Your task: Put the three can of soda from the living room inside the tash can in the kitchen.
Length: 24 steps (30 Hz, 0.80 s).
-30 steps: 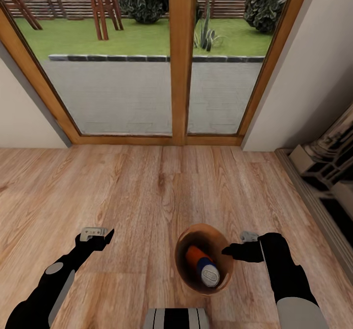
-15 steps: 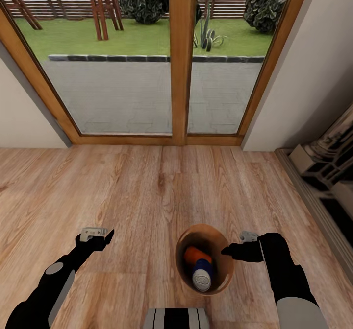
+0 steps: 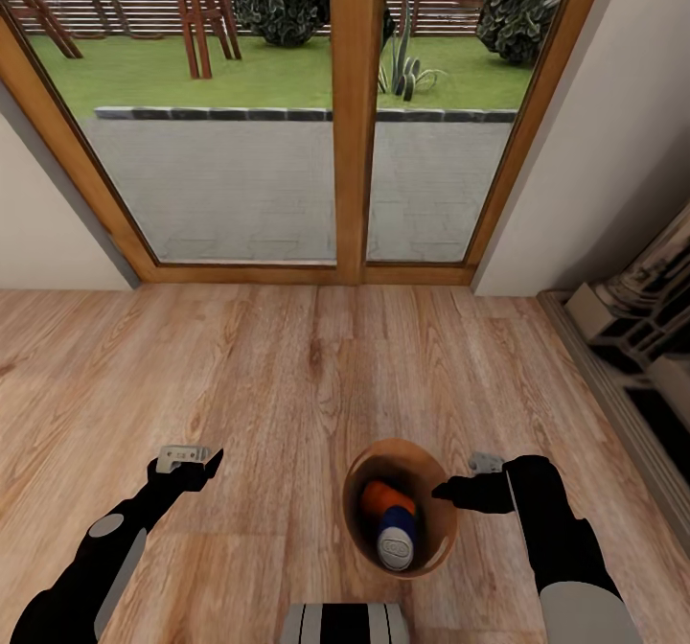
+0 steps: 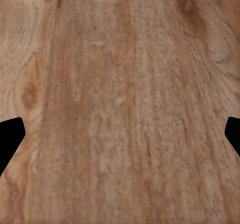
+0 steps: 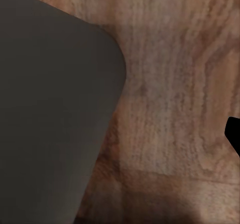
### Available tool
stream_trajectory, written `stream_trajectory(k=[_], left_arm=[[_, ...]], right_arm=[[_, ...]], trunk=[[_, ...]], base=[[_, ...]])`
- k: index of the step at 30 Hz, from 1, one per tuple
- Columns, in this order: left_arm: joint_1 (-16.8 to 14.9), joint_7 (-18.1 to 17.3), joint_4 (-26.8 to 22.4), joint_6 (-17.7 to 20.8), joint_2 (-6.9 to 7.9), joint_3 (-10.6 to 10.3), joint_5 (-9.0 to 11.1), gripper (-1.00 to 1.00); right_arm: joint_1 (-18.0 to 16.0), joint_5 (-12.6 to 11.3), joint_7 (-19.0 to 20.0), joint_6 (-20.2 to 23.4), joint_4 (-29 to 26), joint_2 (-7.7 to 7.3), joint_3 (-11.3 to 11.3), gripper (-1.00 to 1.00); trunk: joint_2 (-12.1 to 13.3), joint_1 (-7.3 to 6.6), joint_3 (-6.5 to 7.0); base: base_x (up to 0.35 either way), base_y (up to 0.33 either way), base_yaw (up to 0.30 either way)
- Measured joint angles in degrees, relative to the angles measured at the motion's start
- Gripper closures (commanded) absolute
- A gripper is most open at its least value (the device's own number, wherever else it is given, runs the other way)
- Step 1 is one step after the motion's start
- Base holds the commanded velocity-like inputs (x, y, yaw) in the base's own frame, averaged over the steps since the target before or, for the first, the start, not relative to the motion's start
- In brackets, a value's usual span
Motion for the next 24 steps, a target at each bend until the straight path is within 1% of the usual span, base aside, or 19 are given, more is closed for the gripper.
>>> stream_trajectory(k=[8, 24], left_arm=[[0.01, 0.0, 0.05, -0.6, -0.02, 0.0, -0.06, -1.0], [-0.01, 0.13, 0.14, -0.46, 0.02, -0.08, -0.35, -1.0]], right_arm=[[0.0, 0.0, 0.0, 0.0, 0.0, 0.05, 0.1, -1.0], [0.0, 0.06, 0.0, 0.0, -0.07, 0.73, 0.04, -1.0]], trunk=[[0.0, 0.0, 0.0], [0.21, -0.42, 3.54]], base=[[0.0, 0.0, 0.0], [0.0, 0.0, 0.0]])
